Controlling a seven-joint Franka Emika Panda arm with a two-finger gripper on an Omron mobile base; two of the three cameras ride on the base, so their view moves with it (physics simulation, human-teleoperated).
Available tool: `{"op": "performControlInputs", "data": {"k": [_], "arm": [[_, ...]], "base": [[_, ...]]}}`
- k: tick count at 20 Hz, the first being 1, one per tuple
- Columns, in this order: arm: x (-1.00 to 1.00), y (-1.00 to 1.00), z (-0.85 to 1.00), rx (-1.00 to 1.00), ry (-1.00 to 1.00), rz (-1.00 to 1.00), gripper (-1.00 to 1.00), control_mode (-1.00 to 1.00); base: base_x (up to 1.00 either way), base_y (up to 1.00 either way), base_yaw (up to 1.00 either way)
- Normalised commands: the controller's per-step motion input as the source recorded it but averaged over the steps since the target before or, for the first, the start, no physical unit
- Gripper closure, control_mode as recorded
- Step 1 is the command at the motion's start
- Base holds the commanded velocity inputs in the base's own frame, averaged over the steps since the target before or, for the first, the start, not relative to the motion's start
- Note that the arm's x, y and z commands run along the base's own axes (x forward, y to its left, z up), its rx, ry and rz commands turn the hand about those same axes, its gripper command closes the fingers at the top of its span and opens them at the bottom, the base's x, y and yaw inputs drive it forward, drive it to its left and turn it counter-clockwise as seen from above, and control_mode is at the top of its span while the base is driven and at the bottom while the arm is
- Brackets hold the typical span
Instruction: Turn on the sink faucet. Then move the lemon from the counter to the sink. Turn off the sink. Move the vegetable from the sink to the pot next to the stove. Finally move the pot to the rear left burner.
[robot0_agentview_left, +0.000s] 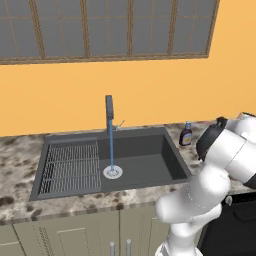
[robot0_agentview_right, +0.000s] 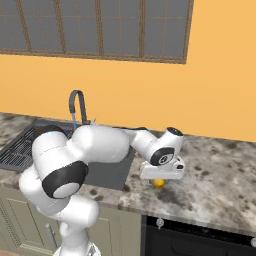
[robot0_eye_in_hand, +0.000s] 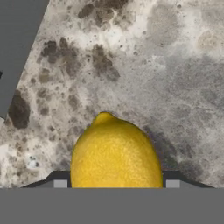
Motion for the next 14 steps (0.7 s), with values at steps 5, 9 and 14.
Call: {"op": "performControlInputs", "data": {"k": [5, 9, 14], "arm": [[0.01, 0.97, 0.54, -0.03, -0.04, 0.02, 1.0, -1.0], [0.14, 1.0, 0.38, -0.03, -0.01, 0.01, 1.0, -1.0], [0.32, 0.98, 0.14, -0.01, -0.01, 0.01, 1.0, -1.0]], "base": [[0.0, 0.0, 0.0], [0.0, 0.0, 0.0], [0.0, 0.0, 0.0]]}}
